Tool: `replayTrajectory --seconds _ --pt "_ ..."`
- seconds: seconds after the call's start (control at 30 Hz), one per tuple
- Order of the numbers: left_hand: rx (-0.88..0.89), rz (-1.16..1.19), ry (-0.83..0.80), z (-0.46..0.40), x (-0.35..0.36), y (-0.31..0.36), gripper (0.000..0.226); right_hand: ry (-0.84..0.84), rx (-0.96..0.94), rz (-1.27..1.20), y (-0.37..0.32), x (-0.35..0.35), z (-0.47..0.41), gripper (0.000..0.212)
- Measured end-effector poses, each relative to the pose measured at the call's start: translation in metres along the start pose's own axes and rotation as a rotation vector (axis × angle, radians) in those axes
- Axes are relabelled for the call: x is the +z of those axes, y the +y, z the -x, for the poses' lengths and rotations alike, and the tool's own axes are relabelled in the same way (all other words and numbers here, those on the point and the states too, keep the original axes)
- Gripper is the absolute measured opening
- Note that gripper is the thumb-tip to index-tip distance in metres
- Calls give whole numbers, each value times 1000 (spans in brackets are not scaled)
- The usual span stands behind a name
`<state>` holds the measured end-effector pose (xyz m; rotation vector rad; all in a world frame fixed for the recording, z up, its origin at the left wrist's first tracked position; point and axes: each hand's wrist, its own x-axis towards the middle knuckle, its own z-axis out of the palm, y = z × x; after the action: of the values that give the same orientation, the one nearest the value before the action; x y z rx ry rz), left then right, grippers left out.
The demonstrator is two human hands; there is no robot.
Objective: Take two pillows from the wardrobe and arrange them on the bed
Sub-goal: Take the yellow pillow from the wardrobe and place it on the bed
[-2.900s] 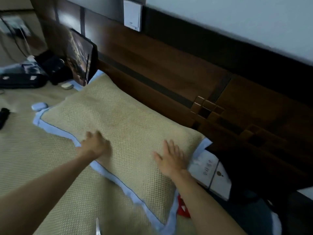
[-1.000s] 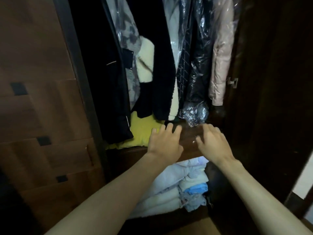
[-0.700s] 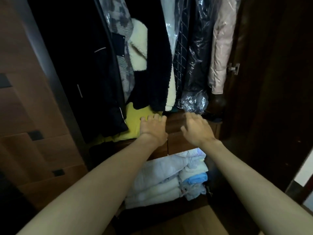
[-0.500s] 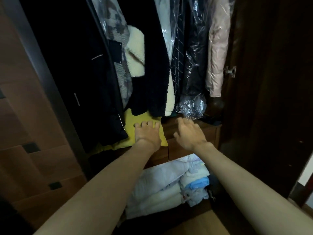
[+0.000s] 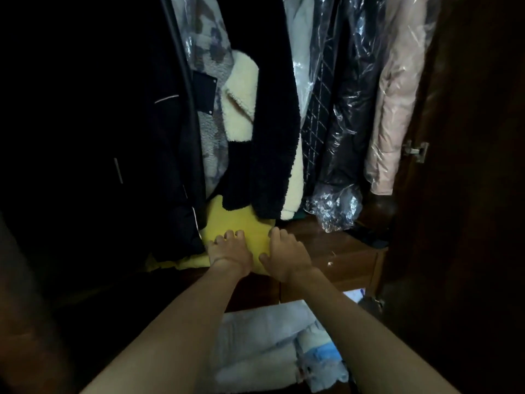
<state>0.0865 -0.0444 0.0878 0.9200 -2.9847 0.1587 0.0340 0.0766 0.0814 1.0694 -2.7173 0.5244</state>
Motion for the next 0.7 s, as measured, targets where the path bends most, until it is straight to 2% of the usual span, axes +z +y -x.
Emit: replayTrajectory --seconds 0.1,0.17,0.33,0.37,0.5,0.7 --pt "-51 128 65 -47 8 2 44 -65 -55 -97 18 33 -43 57" --pt "-83 125 125 -79 13 -4 45 -74 -60 -123 29 62 -71 63" --pt "-139 39 160 -125 35 -25 58 -58 -10 -66 34 134 -130 98" --pt "-145 27 153 -127 40 -28 59 -46 -15 -30 34 145 -137 96" --pt "-113 -49 127 -127 55 -30 60 36 -117 8 50 165 -155 64" --pt "-68 63 265 -136 50 -21 55 -18 -311 -66 103 123 -130 73"
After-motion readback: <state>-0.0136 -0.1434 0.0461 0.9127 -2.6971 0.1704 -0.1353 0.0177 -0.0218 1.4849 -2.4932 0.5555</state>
